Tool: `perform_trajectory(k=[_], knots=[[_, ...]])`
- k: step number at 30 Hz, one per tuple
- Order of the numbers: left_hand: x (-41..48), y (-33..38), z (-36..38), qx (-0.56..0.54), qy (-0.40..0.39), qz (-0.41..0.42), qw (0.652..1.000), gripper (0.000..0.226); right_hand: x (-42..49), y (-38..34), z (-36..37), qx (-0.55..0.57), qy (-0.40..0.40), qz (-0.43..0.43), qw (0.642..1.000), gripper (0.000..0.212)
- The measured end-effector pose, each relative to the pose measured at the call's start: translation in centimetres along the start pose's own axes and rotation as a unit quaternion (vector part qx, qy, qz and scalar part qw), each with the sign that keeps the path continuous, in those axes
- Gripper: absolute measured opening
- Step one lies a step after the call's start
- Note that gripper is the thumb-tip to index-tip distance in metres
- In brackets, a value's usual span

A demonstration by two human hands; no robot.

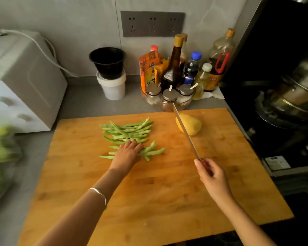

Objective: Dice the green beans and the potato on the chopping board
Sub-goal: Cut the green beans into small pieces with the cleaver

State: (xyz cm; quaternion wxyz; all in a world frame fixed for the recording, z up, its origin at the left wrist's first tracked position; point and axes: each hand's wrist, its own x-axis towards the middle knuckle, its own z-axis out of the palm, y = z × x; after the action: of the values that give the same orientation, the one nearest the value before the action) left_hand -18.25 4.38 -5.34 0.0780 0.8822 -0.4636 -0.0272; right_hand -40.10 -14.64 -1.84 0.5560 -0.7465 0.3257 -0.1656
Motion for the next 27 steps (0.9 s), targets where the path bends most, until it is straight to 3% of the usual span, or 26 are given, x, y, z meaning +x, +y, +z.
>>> perform_trajectory(k=[7,11,18,21,27], knots=[[0.3,5.9,-2.8,-0.040,-0.031,0.032,0.998,0.051,-2.6,0.6,-3.7,0.044,-0.016,0.051,0.998,0.050],[0.7,10.9,-1.6,-0.033,-0.084,0.067,0.994,0.049,-4.2,1.4,-7.4,0.043,-0.030,0.091,0.994,0.055],[1.1,17.6,2.9,-0.213,-0.136,-0.025,0.967,0.042,-6.1,3.9,-13.6,-0.009,-0.029,0.130,0.991,0.050],[0.9,18.1,4.5,-0.190,-0.099,-0.061,0.975,0.041,-6.2,5.1,-15.0,-0.023,-0.044,0.144,0.988,0.048],[0.9,17.9,5.3,-0.137,-0.004,-0.084,0.987,0.059,-4.9,6.6,-13.9,-0.056,-0.069,0.174,0.981,0.052]])
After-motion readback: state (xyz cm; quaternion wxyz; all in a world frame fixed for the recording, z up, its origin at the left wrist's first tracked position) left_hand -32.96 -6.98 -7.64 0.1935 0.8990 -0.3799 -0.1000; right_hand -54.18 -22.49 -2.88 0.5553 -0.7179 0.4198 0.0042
